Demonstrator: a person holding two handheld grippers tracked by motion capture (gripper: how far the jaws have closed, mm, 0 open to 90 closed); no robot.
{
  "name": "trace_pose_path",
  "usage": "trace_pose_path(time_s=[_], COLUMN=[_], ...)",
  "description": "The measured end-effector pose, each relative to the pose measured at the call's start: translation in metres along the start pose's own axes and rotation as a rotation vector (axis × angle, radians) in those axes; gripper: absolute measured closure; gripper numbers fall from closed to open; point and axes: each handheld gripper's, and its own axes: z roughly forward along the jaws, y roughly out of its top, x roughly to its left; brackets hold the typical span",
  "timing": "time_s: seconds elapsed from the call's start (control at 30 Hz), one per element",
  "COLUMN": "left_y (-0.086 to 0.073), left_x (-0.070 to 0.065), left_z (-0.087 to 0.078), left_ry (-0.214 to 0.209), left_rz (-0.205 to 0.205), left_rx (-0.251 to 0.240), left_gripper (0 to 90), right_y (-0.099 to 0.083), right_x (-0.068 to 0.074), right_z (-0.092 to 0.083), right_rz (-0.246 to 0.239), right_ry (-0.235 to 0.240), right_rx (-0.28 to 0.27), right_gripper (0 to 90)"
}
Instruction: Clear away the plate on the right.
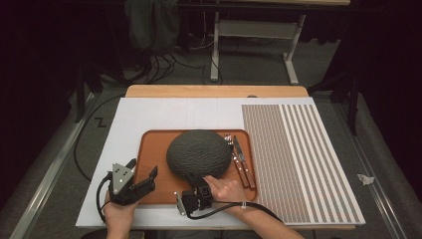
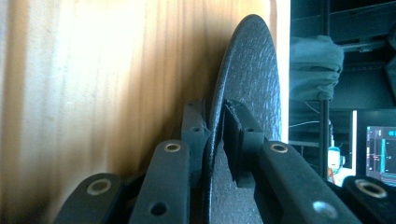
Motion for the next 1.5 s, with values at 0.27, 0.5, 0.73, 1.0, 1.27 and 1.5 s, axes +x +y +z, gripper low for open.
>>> trace_pose_path(time_s=[0.27,0.5,0.73,1.0,1.27,1.5], left_y=[0.0,0.0,0.0,0.0,0.0,0.0], left_x=[0.0,0.0,0.0,0.0,0.0,0.0], left_z=[0.0,0.0,0.0,0.0,0.0,0.0], left_ry=[0.0,0.001,0.002,0.002,0.002,0.004], left_rz=[0.0,0.0,0.0,0.0,0.001,-0.003], left_rx=[-0.002,-0.003,-0.001,-0.001,-0.002,-0.002], left_gripper=[26.3,26.3,26.3,26.3,26.3,26.3], right_y=[0.001,0.0,0.0,-0.002,-0.003,0.0], right_x=[0.003,0.003,0.004,-0.001,-0.003,-0.005], right_z=[0.002,-0.002,-0.007,-0.008,-0.01,-0.012], right_rz=[-0.006,0.004,0.014,0.039,0.052,0.06], right_ry=[0.031,0.048,0.066,0.095,0.116,0.129], right_rx=[0.014,-0.001,-0.008,-0.019,-0.035,-0.061], right_gripper=[77.0,74.8,74.1,70.9,67.2,67.2])
